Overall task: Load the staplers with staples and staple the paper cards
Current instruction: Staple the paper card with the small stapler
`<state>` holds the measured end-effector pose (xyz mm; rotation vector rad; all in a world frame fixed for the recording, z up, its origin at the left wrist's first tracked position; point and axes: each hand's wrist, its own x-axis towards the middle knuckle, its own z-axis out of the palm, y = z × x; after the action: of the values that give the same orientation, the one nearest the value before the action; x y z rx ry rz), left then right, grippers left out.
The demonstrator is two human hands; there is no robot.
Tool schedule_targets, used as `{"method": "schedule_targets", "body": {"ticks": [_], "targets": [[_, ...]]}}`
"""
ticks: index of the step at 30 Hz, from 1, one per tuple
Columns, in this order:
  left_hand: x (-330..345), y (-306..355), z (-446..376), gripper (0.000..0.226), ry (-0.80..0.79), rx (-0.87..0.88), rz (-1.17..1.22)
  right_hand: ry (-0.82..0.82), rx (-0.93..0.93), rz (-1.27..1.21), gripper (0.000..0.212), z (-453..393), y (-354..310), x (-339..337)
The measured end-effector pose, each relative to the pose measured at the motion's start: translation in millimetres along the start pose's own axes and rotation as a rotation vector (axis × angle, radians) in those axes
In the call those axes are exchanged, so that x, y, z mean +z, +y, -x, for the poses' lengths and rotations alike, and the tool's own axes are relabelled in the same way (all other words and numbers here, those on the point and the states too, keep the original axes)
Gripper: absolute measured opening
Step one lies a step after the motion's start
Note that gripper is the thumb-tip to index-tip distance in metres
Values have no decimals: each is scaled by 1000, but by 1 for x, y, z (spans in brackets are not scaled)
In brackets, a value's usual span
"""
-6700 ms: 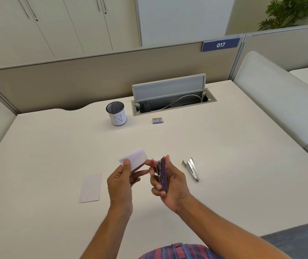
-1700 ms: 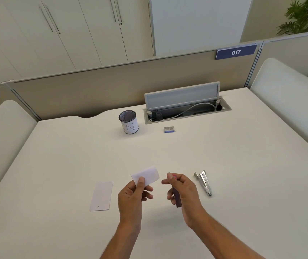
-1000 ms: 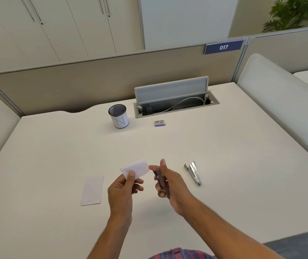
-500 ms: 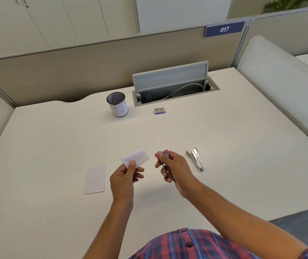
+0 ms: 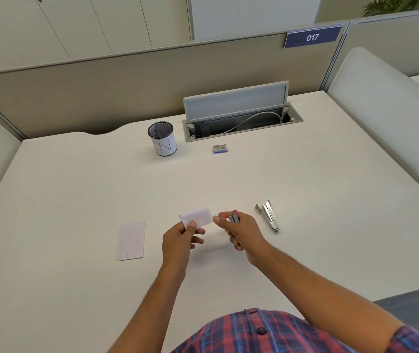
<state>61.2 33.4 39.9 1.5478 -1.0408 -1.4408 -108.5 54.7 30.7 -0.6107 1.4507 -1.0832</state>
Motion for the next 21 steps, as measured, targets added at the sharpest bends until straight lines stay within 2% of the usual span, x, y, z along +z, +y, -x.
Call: {"method": "schedule_targets", "body": {"ticks": [4, 12, 17, 21], "targets": [[-3, -3, -5, 19, -5, -3, -15, -43, -5, 2, 25, -5, 2, 4], [-7, -14, -7, 22, 14, -35, -41, -114, -22, 38, 21, -9, 3, 11], [-9, -18, -9, 21, 20, -57, -39, -129, -25, 36, 10, -12, 7, 11], [-12, -21, -10, 20, 26, -72, -29, -156, -32, 91, 24, -12, 8, 12]]}}
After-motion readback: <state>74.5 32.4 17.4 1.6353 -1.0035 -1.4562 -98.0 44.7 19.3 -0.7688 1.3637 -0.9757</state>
